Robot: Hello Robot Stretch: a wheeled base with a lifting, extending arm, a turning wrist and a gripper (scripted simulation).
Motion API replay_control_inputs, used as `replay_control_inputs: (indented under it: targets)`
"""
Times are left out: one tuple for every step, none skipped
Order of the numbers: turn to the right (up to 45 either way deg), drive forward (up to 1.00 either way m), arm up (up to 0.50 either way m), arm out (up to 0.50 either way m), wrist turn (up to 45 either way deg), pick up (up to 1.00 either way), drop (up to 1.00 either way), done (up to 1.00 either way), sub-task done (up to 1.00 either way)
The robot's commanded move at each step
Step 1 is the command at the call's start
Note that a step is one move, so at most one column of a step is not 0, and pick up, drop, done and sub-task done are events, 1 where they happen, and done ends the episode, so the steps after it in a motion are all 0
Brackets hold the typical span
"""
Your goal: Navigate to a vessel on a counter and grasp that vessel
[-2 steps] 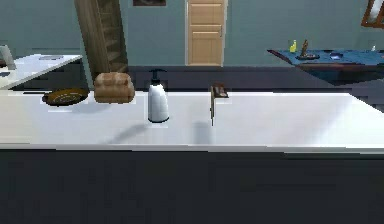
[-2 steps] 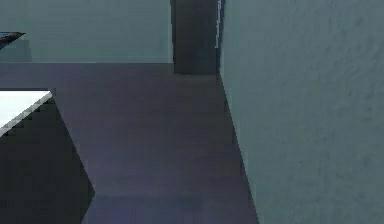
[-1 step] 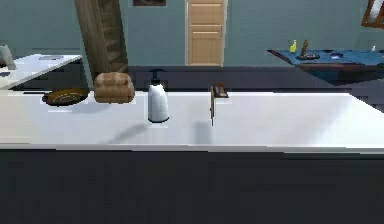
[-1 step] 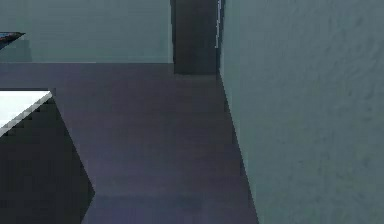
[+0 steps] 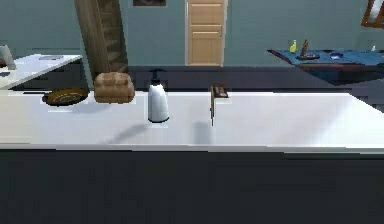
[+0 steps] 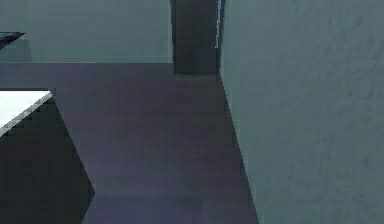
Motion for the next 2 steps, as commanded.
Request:
replay_control_inputs:
  targets:
    - [-45.0,0.0,0.0,0.0,0.0,0.0,0.0,0.0,0.0]
    - [30.0,0.0,0.0,0.0,0.0,0.0,0.0,0.0,0.0]
